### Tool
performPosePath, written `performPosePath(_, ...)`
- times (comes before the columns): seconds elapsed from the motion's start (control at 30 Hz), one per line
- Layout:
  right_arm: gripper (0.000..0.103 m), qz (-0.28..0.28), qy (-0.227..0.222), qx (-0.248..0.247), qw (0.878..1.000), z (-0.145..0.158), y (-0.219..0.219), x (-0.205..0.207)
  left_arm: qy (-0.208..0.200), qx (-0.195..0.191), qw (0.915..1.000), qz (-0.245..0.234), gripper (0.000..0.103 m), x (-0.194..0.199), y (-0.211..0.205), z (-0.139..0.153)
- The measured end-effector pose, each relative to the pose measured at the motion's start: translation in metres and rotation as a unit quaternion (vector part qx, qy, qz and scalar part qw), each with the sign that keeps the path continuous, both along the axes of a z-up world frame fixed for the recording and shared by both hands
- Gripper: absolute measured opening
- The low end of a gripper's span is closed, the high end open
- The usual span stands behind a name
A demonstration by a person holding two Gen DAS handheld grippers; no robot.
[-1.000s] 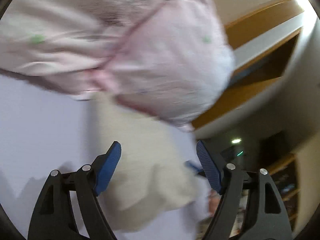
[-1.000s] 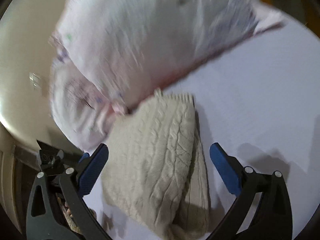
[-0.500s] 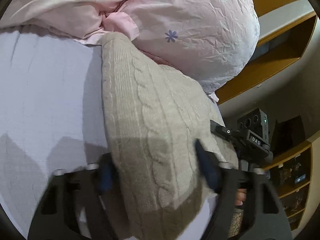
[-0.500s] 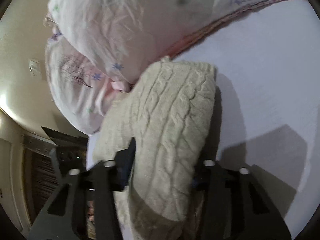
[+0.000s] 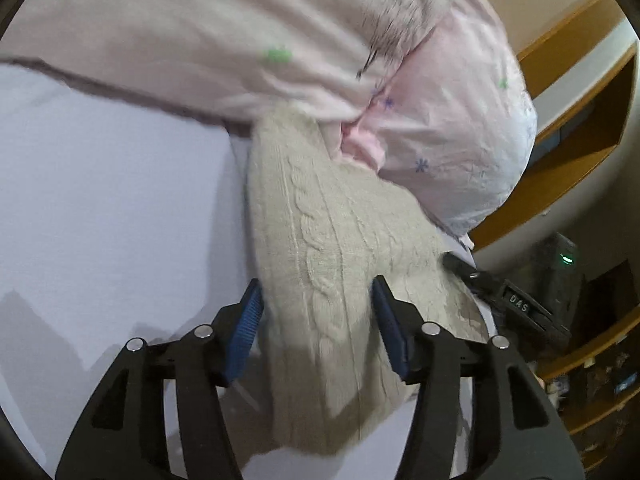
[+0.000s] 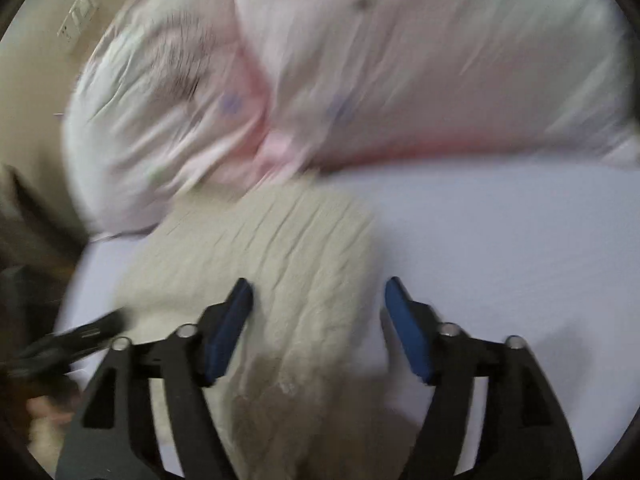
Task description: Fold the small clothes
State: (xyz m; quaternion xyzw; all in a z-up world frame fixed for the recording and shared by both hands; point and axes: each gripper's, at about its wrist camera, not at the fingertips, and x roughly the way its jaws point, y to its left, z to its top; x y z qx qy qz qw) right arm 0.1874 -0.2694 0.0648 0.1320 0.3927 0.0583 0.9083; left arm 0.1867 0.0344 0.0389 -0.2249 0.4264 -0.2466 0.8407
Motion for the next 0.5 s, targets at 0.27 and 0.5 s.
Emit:
performPosePath(0.27, 0.097, 0.125, -0.008, 0.129, 0.984, 0.020, 0.029, -0.057, -0.080, 0.149, 0.9846, 0.045, 0.096, -0.069, 0.004, 0.029)
performPosePath(0.5, 0.097, 0.062, -0.011, 0.058, 0.996, 0.012, 0.036, -0.090, -0.089, 0.248, 0.9619, 0.073, 0.102, -0.118, 0.005, 0.011)
